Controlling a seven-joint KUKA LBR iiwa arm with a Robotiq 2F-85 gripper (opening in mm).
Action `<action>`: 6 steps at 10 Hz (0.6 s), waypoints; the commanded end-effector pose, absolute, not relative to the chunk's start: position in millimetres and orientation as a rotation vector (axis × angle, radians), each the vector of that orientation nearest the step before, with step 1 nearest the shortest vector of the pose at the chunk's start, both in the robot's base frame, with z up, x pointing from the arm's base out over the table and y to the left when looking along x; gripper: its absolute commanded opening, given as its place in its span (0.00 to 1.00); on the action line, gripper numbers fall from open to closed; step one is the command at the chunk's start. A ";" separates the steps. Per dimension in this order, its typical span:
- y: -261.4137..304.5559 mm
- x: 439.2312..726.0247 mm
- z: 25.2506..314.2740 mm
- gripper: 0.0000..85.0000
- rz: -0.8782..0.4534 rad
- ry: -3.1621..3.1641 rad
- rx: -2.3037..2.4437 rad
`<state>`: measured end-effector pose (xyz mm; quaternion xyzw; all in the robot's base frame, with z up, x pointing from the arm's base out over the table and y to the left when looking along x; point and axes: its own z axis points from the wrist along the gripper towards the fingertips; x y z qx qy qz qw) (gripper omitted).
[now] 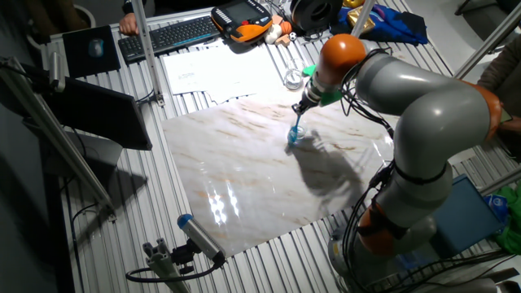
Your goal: Stir the beaker with a glass rod
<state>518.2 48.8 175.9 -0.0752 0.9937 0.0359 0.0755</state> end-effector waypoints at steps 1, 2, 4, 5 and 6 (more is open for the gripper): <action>45.8 510.3 176.6 0.00 0.098 2.981 -0.231; 37.1 507.2 175.1 0.00 0.105 2.975 -0.250; 25.8 517.6 176.1 0.00 0.097 2.971 -0.292; 27.3 527.7 176.8 0.00 0.107 2.977 -0.295; 35.4 530.6 174.7 0.00 0.106 2.979 -0.274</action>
